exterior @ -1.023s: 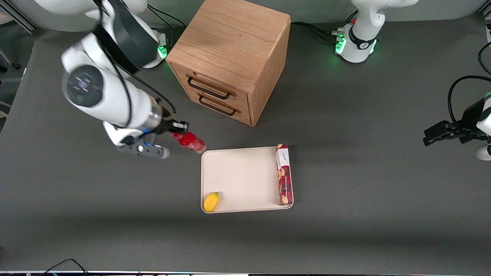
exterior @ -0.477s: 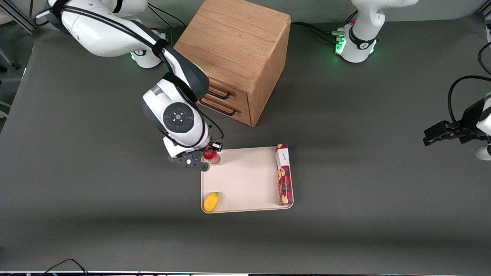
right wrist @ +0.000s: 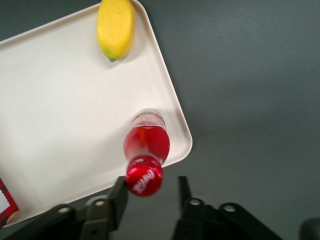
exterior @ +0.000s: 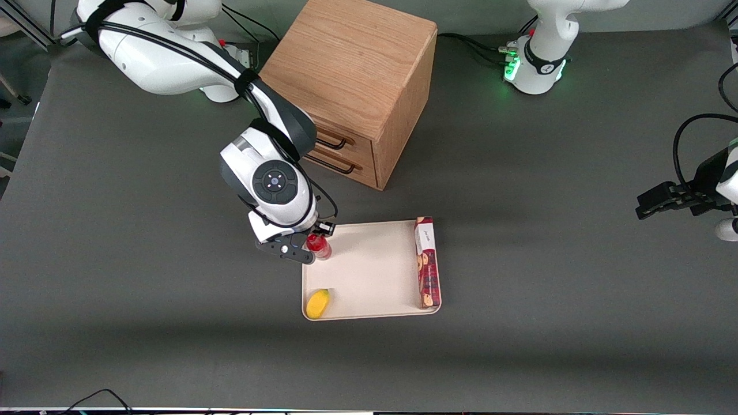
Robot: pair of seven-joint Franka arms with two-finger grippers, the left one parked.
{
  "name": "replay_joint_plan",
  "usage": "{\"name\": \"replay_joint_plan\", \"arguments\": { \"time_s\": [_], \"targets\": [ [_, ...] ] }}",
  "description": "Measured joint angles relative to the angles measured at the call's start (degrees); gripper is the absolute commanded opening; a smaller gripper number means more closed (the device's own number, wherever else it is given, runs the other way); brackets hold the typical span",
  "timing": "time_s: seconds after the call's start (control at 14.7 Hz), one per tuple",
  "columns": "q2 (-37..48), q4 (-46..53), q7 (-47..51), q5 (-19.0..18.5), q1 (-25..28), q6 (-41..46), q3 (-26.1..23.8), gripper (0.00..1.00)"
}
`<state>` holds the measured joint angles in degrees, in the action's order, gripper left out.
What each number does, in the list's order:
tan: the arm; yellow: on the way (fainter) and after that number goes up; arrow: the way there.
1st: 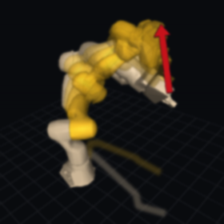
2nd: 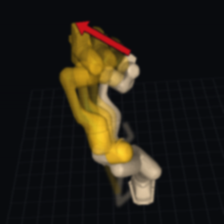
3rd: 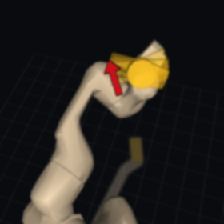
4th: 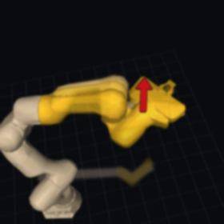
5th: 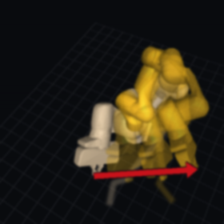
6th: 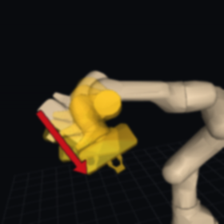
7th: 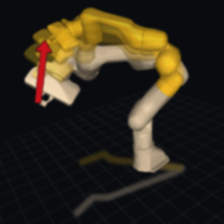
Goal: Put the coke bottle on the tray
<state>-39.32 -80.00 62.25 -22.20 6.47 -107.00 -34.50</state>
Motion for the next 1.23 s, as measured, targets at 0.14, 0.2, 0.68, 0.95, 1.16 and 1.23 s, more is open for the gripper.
{"name": "replay_joint_plan", "arguments": {
  "time_s": [0.14,0.2,0.68,0.95,1.16,1.23],
  "targets": [
    [0.8,1.5,-0.1,-0.3,-0.4,0.3,-1.2,1.0],
    [2.2,2.4,-0.6,-0.5,-0.6,1.6,-1.9,1.0],
    [29.0,6.3,-32.1,12.8,-4.6,29.0,7.4,1.0],
    [41.1,-2.6,-55.5,19.1,-5.6,30.5,25.8,1.0],
    [46.9,-14.8,-63.9,19.5,-5.9,23.5,33.2,1.0],
    [48.3,-17.9,-64.4,19.5,-5.9,22.0,34.1,1.0]
  ]
}}
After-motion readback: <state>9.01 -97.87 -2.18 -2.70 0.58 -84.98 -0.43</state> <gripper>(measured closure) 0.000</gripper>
